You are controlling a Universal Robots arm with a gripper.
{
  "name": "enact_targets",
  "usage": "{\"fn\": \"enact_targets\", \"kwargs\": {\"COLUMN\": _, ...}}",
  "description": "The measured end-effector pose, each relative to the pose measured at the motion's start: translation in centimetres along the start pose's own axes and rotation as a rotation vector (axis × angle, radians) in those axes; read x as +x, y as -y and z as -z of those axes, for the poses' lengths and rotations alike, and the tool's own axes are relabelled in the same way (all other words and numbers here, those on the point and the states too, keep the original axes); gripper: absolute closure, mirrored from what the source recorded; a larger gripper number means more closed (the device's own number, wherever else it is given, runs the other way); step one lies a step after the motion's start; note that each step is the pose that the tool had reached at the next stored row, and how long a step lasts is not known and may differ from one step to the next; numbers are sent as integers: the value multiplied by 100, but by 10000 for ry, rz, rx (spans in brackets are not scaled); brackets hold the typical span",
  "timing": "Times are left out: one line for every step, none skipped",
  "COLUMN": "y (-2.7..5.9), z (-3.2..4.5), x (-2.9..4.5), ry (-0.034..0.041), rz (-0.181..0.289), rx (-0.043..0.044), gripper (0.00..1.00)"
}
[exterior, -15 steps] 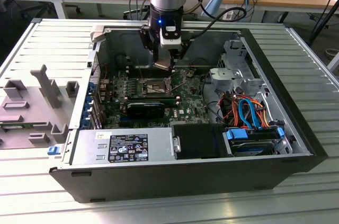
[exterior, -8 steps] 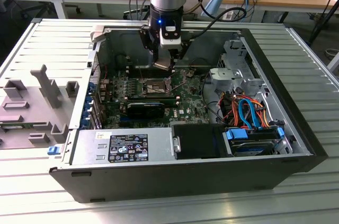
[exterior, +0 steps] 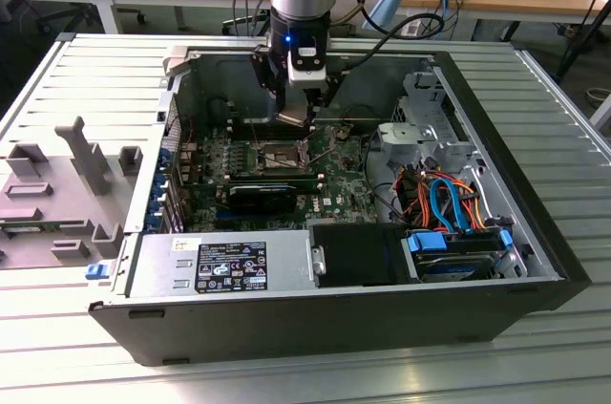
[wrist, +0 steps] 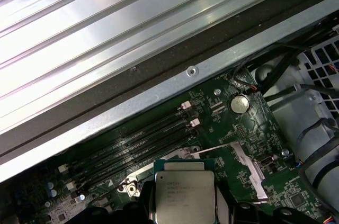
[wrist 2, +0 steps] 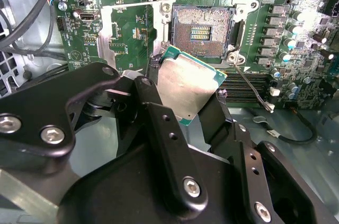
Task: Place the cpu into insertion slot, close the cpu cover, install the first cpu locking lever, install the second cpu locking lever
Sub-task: 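Place the cpu into insertion slot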
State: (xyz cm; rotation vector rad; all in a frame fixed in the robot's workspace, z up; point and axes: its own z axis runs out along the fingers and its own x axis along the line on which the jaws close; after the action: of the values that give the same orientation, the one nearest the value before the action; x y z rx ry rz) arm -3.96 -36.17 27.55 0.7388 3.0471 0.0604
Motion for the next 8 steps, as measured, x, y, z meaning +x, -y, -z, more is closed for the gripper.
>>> {"fn": "enact_targets", "kwargs": {"y": 0, "z": 0, "x": 0, "ry": 0, "rz": -6, "rx": 0, "gripper": 45}}
{"fn": "enact_targets", "kwargs": {"y": 0, "z": 0, "x": 0, "ry": 0, "rz": -11, "rx": 0, "gripper": 45}}
{"fn": "enact_targets", "kwargs": {"y": 0, "z": 0, "x": 0, "ry": 1, "rz": -16, "rx": 0, "gripper": 45}}
{"fn": "enact_targets", "kwargs": {"y": 0, "z": -1, "x": 0, "ry": 1, "rz": -21, "rx": -1, "gripper": 45}}
{"fn": "enact_targets", "kwargs": {"y": 0, "z": -1, "x": 0, "ry": 1, "rz": -27, "rx": -1, "gripper": 45}}
{"fn": "enact_targets", "kwargs": {"y": 0, "z": -1, "x": 0, "ry": 2, "rz": -34, "rx": 0, "gripper": 45}}
{"fn": "enact_targets", "kwargs": {"y": 0, "z": -1, "x": 0, "ry": 2, "rz": -39, "rx": 0, "gripper": 45}}
{"fn": "enact_targets", "kwargs": {"y": 0, "z": -1, "x": 0, "ry": 2, "rz": -42, "rx": -1, "gripper": 45}}
